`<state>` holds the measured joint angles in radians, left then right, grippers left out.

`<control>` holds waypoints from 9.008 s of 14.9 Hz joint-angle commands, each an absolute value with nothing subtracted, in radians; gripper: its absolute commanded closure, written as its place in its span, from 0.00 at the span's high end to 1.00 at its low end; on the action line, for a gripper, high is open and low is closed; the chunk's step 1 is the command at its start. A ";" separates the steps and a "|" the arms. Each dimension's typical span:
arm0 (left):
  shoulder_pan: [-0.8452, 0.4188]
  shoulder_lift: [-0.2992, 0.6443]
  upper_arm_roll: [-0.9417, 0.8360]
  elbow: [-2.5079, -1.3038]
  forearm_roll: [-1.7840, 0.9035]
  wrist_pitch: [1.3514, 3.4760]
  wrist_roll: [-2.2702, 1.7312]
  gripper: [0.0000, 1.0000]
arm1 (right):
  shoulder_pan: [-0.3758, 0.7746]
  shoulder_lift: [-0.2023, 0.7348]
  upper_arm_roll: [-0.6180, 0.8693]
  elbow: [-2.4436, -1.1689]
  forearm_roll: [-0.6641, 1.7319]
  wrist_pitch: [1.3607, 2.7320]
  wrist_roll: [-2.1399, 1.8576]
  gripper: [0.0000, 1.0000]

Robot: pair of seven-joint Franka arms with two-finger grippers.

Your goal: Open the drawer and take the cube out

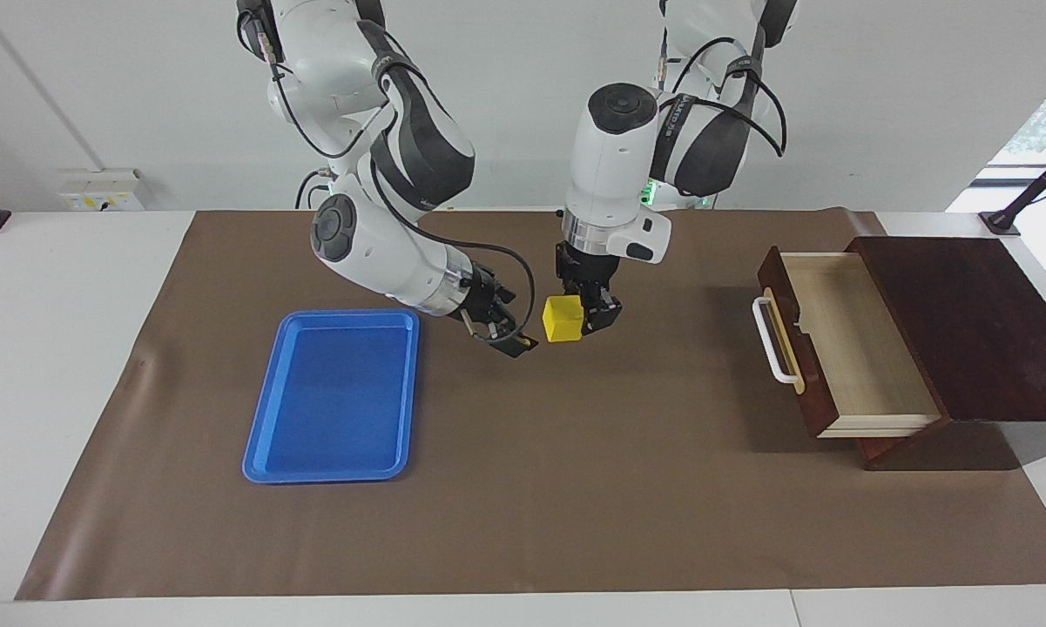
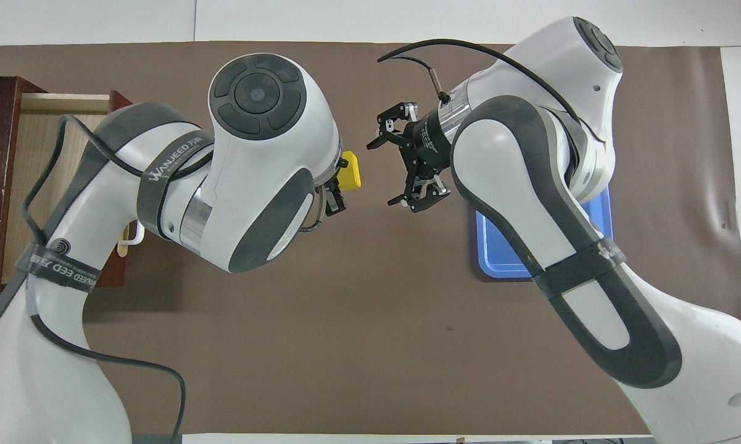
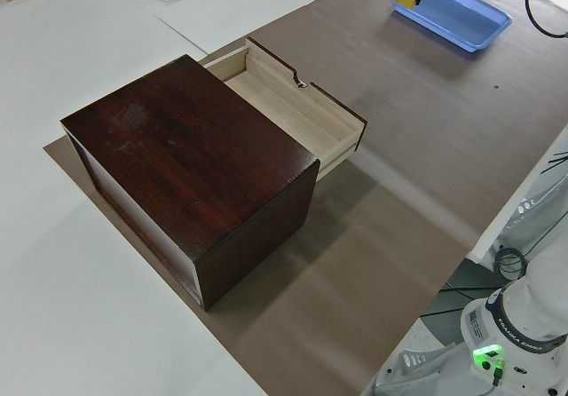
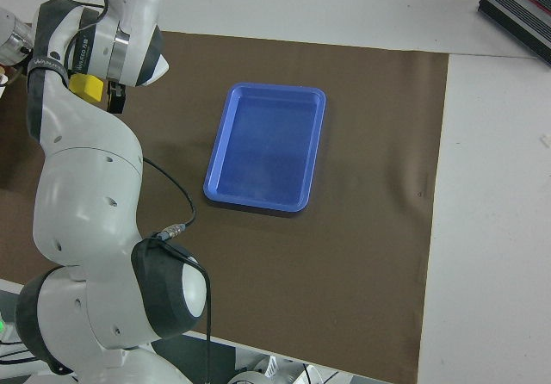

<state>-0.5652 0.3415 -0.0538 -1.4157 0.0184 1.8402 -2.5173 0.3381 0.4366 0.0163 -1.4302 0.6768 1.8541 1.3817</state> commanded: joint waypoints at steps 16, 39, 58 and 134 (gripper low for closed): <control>-0.563 0.342 -0.049 -1.425 0.015 1.884 -2.551 0.00 | 0.411 0.468 0.020 -1.411 0.710 1.988 1.401 0.99; -0.565 0.341 -0.049 -1.427 0.017 1.881 -2.549 0.00 | 0.400 0.465 0.018 -1.413 0.710 2.016 1.405 0.00; -0.306 0.216 -0.048 -1.604 0.051 1.769 -2.116 1.00 | 0.085 0.448 0.012 -1.425 0.798 1.823 1.218 0.00; 0.035 0.028 -0.094 -1.522 -0.018 1.410 -0.066 1.00 | -0.051 -0.057 0.026 -1.750 0.058 1.615 0.227 1.00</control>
